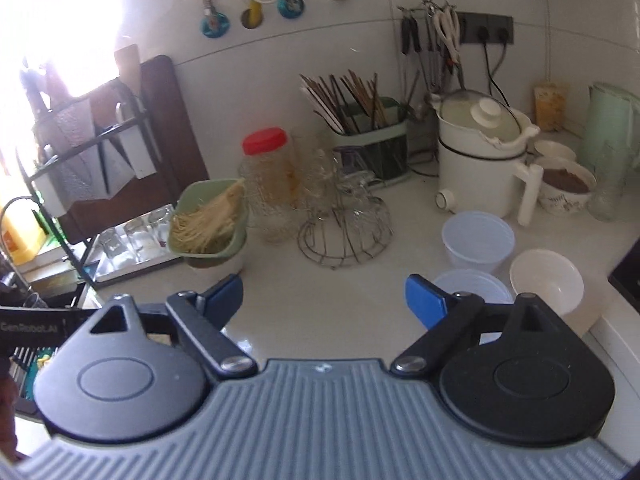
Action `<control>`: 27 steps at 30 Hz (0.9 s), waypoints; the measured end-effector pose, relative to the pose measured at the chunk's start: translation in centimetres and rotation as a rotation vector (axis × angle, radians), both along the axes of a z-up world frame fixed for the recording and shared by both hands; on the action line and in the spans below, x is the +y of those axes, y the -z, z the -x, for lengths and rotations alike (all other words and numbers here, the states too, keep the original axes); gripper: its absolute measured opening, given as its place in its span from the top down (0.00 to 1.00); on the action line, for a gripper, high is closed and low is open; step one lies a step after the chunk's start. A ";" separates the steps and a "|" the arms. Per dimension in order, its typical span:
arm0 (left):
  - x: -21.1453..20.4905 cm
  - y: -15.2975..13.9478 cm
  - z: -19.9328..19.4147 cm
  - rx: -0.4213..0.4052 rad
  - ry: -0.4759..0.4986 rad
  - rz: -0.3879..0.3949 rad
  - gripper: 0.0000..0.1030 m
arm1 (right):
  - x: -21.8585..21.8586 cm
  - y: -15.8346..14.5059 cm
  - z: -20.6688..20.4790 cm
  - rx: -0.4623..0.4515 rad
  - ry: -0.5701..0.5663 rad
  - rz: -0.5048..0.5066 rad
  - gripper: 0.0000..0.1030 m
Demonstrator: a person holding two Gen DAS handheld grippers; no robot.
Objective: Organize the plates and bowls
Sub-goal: 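Move both grippers toward the translucent plastic bowl beside the white ceramic bowl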
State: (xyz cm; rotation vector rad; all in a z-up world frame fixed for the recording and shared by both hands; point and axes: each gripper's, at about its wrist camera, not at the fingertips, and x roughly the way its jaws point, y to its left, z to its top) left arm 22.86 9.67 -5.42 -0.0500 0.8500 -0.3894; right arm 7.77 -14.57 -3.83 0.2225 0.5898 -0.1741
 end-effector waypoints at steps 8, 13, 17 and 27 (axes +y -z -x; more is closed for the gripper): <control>-5.6 2.4 -1.7 -0.027 0.041 -0.031 0.19 | -4.1 3.0 0.4 0.048 0.091 -0.055 0.14; -9.5 4.0 -3.2 -0.004 0.076 -0.020 0.19 | -8.1 4.7 0.0 0.093 0.117 -0.068 0.14; -12.8 5.5 -4.6 0.030 0.085 -0.006 0.19 | -11.3 6.2 -0.3 0.125 0.149 -0.103 0.16; -18.1 9.7 -8.6 0.194 0.135 0.111 0.20 | -16.7 10.2 -2.3 0.200 0.239 -0.191 0.32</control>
